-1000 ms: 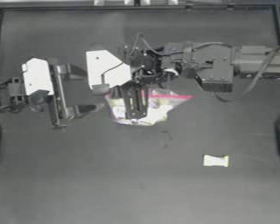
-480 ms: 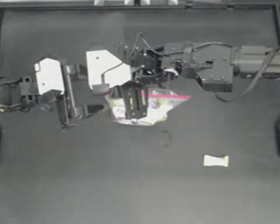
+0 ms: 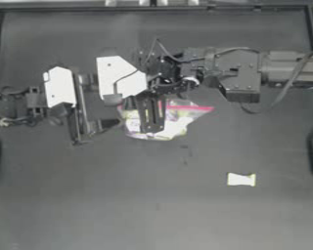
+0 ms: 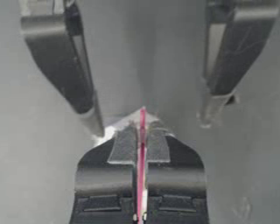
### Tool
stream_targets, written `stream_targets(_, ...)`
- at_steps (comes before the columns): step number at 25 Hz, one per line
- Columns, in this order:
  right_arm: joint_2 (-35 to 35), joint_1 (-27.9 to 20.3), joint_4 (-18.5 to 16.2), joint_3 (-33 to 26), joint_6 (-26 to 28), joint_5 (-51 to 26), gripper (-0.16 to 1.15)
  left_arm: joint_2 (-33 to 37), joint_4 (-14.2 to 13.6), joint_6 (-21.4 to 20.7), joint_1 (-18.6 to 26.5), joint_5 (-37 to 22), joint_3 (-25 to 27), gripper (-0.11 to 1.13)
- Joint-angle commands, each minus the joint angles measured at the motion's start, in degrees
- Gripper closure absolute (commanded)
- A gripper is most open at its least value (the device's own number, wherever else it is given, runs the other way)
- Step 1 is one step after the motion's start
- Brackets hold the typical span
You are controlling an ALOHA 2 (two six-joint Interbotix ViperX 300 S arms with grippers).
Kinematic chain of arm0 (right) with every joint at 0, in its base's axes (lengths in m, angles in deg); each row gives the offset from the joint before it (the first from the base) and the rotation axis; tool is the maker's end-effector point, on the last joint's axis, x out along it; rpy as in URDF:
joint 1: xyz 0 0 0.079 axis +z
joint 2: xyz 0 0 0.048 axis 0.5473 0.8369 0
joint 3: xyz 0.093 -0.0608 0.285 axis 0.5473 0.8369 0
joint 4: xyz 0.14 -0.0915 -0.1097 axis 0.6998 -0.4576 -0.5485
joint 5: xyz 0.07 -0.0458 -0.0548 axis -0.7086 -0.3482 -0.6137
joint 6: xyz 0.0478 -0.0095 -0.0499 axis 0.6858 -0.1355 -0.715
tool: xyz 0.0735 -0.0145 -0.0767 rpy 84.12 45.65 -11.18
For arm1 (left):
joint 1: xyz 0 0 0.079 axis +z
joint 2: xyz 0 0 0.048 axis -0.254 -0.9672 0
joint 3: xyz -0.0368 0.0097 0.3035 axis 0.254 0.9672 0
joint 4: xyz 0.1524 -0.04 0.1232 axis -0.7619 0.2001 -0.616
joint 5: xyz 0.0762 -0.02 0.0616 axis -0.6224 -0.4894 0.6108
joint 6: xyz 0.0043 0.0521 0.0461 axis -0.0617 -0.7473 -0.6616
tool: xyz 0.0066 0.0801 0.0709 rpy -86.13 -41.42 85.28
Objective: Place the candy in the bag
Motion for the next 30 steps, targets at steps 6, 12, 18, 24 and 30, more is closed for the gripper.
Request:
stream_targets(6, -2.5, 0.1, 0.2, -0.1, 0.1, 0.6, 0.92, 0.1, -0.1, 0.2, -0.5, 0.4, -1.6, 0.14)
stream_targets(12, -2.5, 0.1, 0.2, -0.2, 0.2, 0.6, 0.92, 0.3, 0.0, 0.2, -0.5, 0.5, -1.6, 0.17)
stream_targets(18, -2.5, 0.1, 0.2, 0.0, 0.1, 0.6, 0.92, 0.8, 0.0, 0.0, -0.4, 0.4, -1.6, 0.18)
stream_targets(24, -2.5, 0.3, 0.2, 0.1, 0.1, 0.6, 0.92, 1.8, 0.0, -0.1, -0.4, 0.5, -1.5, 0.26)
stream_targets(30, -2.6, 0.4, 0.2, 0.0, 0.1, 0.5, 0.92, 2.7, 0.0, -0.1, -0.4, 0.4, -1.1, 0.28)
